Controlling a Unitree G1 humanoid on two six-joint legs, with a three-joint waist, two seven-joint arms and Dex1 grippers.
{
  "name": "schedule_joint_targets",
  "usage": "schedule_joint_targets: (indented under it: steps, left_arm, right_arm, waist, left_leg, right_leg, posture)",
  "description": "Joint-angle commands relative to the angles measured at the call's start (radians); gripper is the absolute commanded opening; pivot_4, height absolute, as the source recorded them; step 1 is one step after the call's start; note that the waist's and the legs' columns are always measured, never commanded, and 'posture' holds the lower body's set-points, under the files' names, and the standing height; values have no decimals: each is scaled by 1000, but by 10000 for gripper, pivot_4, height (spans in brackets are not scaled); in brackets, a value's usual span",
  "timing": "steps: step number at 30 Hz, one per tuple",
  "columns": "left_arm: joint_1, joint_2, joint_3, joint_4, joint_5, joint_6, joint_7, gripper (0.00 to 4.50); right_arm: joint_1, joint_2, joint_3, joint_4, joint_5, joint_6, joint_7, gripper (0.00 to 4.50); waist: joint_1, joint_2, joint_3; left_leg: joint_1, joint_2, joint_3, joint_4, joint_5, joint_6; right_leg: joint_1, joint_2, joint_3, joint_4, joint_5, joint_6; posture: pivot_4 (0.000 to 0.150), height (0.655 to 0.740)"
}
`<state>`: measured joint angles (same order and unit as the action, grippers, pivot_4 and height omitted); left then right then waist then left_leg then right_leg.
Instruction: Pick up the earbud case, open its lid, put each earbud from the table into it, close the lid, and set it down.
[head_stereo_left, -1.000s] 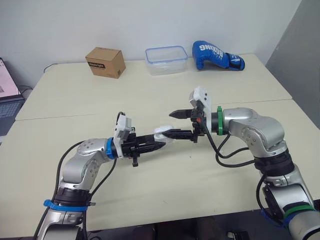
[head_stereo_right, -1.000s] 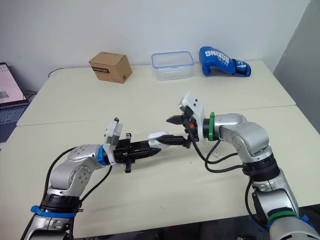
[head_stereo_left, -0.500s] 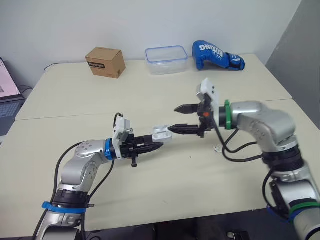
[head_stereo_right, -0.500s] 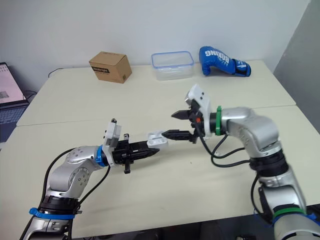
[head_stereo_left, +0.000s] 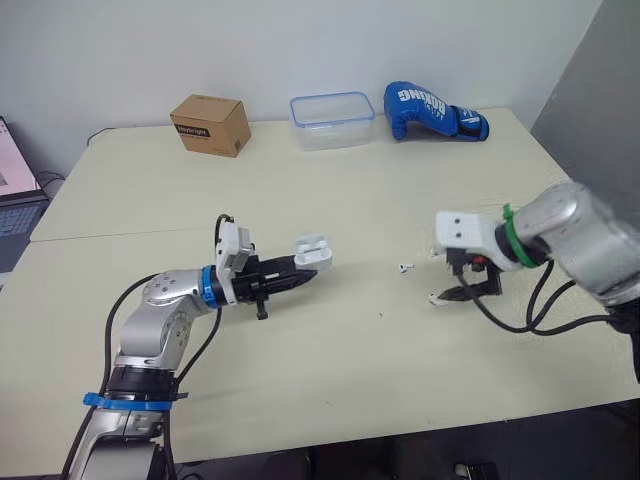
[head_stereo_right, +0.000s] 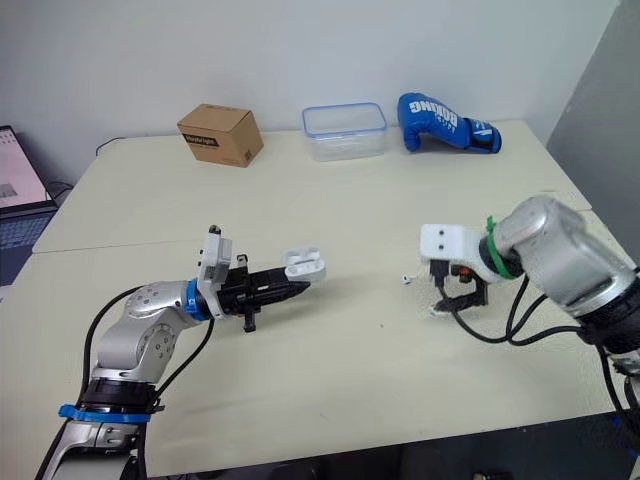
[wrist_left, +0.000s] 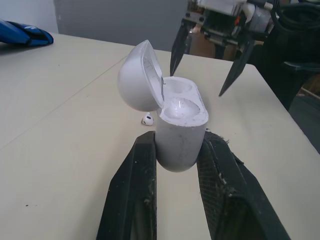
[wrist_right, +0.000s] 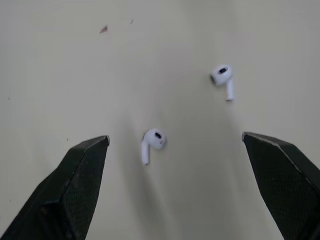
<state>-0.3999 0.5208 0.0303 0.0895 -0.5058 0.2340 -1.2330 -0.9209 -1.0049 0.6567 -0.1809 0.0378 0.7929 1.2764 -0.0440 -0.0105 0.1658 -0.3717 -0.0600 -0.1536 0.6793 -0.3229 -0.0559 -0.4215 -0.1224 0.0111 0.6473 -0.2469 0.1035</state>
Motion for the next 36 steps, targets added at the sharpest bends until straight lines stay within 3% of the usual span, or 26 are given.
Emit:
schedule_joint_targets:
  steps: [1, 13, 16, 19, 24, 27, 29, 36]
  left_arm:
    - [-10, -7, 0, -14, 1, -23, 1, 7453]
    - [9, -8, -2, -27, 6, -32, 10, 7453]
    - [16, -7, -1, -30, 6, -33, 10, 7453]
    - [22, -8, -1, -35, 6, -33, 13, 7453]
    - [27, -12, -5, -39, 9, -34, 19, 7453]
    - [27, -14, -6, -41, 8, -33, 21, 7453]
    - [28, -14, -5, -41, 8, -33, 20, 7453]
    - [26, -11, -5, -40, 10, -31, 19, 7453]
  right_arm:
    - [-7, 14, 11, -11, -52, 45, 21, 44655]
    - [10, 107, 39, 100, -122, 95, 33, 44655]
    - [9, 114, 38, 112, -130, 95, 38, 38998]
    - [10, 115, 42, 122, -144, 92, 47, 29057]
    - [12, 120, 39, 129, -156, 90, 58, 29057]
    - [15, 124, 40, 132, -161, 91, 60, 23587]
    - [15, 127, 41, 132, -163, 93, 61, 16907]
    - [18, 140, 42, 136, -169, 99, 58, 16907]
  waist:
    - [3, 0, 0]
    - [10, 0, 0]
    - [10, 0, 0]
    - [10, 0, 0]
    - [10, 0, 0]
    - [10, 0, 0]
    - [10, 0, 0]
    - [10, 0, 0]
  left_leg:
    - [0, 0, 0, 0, 0, 0]
    - [0, 0, -1, 0, 0, 0]
    - [0, 0, 0, 0, 0, 0]
    - [0, 0, -1, 0, 0, 0]
    - [0, 0, 0, 0, 0, 0]
    - [0, 0, 0, 0, 0, 0]
    - [0, 0, 0, 0, 0, 0]
    - [0, 0, -1, 0, 0, 0]
  right_leg:
    - [0, 0, 0, 0, 0, 0]
    - [0, 0, 0, 0, 0, 0]
    - [0, 0, 0, 0, 0, 0]
    - [0, 0, 0, 0, 0, 0]
    - [0, 0, 0, 0, 0, 0]
    - [0, 0, 0, 0, 0, 0]
    - [0, 0, 0, 0, 0, 0]
    - [0, 0, 0, 0, 0, 0]
  posture:
    - [1500, 7307]
    - [1500, 7307]
    - [1500, 7307]
    - [1500, 7307]
    - [1500, 7307]
    - [1500, 7307]
    - [1500, 7307]
    - [1500, 7307]
